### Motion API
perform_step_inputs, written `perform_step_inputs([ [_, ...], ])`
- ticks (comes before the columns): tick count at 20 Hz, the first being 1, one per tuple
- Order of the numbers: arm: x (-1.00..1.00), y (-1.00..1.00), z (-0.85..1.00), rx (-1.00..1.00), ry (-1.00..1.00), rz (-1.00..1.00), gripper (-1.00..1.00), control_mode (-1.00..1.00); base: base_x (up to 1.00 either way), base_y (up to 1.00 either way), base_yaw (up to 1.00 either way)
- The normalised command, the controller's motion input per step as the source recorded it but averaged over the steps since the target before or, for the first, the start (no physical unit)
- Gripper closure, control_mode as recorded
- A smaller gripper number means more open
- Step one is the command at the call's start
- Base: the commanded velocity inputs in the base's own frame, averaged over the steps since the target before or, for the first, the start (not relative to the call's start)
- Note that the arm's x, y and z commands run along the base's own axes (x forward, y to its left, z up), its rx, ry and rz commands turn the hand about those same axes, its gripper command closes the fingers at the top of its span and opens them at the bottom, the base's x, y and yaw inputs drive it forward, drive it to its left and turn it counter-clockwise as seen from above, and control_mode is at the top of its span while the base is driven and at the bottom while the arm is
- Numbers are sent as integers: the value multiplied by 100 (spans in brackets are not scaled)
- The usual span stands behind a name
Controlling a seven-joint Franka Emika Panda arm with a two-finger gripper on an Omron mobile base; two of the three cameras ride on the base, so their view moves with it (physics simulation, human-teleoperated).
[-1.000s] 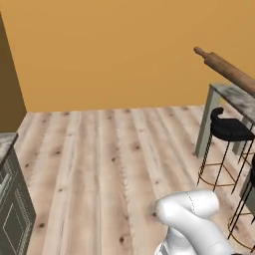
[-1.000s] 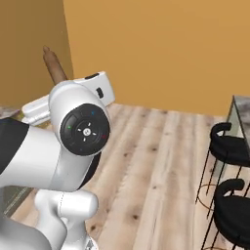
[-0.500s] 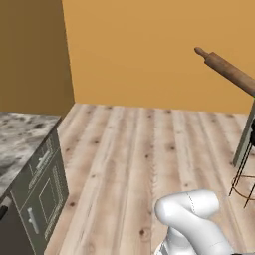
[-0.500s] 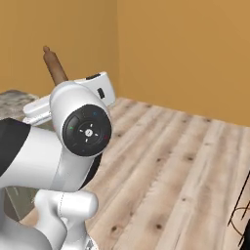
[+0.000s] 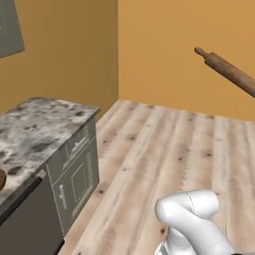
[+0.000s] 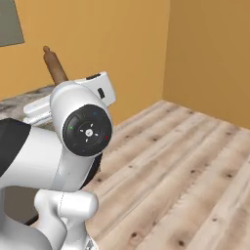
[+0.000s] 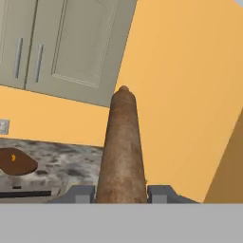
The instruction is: Open the cabinet, retrieve the rolling pin, and place it next to the meat on the cutting board to prepare for tenderizing.
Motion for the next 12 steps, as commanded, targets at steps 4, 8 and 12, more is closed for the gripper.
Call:
perform_step_inputs([
  [4, 0, 0, 0, 0, 0, 0, 100, 100, -13, 20, 42],
  [8, 0, 0, 0, 0, 0, 0, 100, 100, -12, 23, 43],
  [12, 0, 0, 0, 0, 0, 0, 100, 100, -4, 23, 43],
])
